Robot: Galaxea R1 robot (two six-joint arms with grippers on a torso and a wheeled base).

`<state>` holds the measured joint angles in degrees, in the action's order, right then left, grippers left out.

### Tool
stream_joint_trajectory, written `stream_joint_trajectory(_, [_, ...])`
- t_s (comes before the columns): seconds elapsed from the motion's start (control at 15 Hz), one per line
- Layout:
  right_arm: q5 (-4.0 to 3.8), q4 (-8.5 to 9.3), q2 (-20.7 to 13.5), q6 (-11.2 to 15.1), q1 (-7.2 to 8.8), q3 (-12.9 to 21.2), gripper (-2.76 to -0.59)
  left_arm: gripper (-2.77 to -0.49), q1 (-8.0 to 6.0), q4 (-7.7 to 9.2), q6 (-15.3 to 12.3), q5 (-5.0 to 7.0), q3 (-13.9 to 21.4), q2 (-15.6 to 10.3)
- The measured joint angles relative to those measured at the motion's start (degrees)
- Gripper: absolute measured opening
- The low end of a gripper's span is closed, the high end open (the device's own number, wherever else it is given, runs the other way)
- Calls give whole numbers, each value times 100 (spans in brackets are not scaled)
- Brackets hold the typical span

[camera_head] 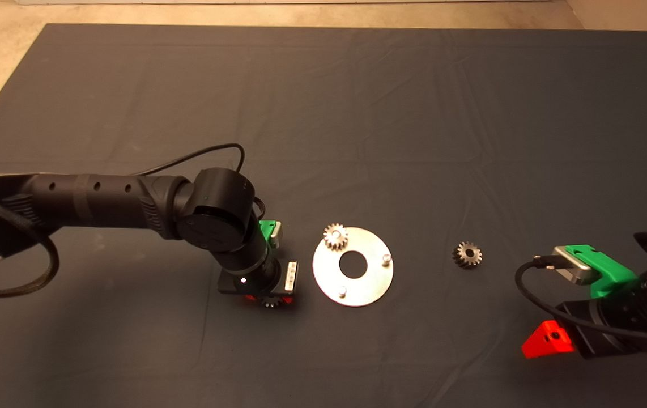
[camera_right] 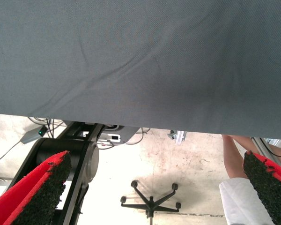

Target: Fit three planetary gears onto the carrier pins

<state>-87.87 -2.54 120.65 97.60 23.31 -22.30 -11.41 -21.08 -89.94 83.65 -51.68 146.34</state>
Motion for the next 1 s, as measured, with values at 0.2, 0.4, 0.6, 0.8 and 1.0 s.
stream_joint_trajectory(0.2, [0, 0, 0, 0, 1, 0, -63, -208, -1, 1, 0, 0, 0, 0])
stream_joint_trajectory(0.4, [0, 0, 0, 0, 0, 0, -63, -216, 0, 2, 4, -9, 0, 2])
stream_joint_trajectory(0.6, [0, 0, 0, 0, 0, 0, -63, -220, -1, 0, 4, -9, 0, 1])
stream_joint_trajectory(0.8, [0, 0, 0, 0, 0, 0, -63, -226, 0, 2, 6, -16, 0, -13])
stream_joint_trajectory(1.0, [0, 0, 0, 0, 0, 0, -63, -231, -2, 0, 9, 21, 0, 2])
